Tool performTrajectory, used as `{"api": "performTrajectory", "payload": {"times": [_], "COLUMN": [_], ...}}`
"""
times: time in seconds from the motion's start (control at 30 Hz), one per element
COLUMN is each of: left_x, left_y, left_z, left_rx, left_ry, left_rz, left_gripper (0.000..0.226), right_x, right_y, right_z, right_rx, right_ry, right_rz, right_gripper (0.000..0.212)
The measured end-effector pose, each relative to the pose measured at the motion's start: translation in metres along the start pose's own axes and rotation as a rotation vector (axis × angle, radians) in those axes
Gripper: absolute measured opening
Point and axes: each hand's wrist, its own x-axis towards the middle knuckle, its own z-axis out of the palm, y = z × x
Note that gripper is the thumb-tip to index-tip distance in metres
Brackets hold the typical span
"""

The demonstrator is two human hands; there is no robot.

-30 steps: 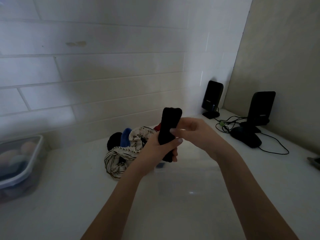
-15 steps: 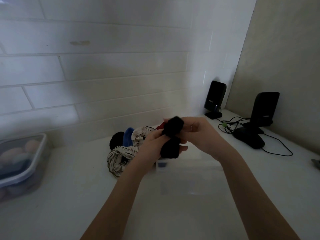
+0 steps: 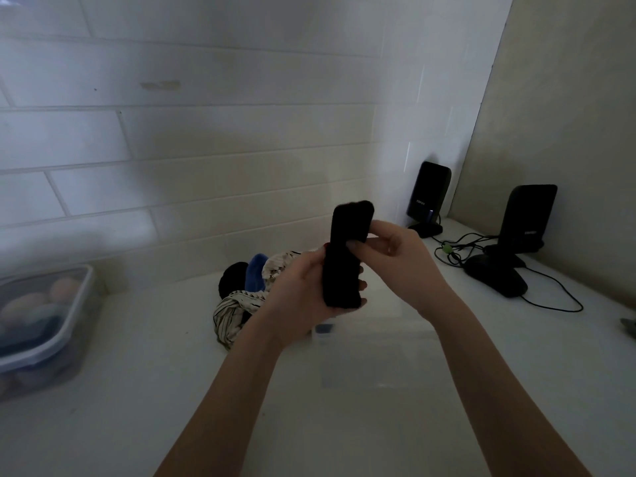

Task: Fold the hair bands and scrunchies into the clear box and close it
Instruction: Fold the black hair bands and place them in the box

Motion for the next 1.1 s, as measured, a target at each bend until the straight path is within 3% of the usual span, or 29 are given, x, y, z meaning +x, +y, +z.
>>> {"api": "performTrajectory", "payload": {"times": [0.27,0.43,0.77,0.9,1.1], "left_x": [0.006,0.01,0.009,0.009,0.005], "left_y": [-0.005,-0.007,-0.008,-0.009,-0.008], "left_z": [-0.006,-0.008,-0.003,-0.007,-0.007], "left_rx": [0.124,0.083,0.192,0.228,0.347], "left_ry": [0.004,0.065,0.174,0.175,0.161], "left_rz": [0.012,0.045,0.101,0.147,0.199], "left_gripper": [0.043,0.049,0.038,0.042,0.036], "right_x": [0.001,0.0,0.003,0.002,0.0], "right_y": [0.002,0.003,0.005,0.003,-0.003], "right_z": [-0.001,0.001,0.0,0.002,-0.001], "right_rx": [0.004,-0.018,-0.277,-0.162,0.071], "right_ry": [0.024,-0.015,0.232,0.144,0.04], "right_rz": [0.127,0.18,0.109,0.156,0.327], "right_gripper": [0.019,0.017,0.026,0.02,0.029]}}
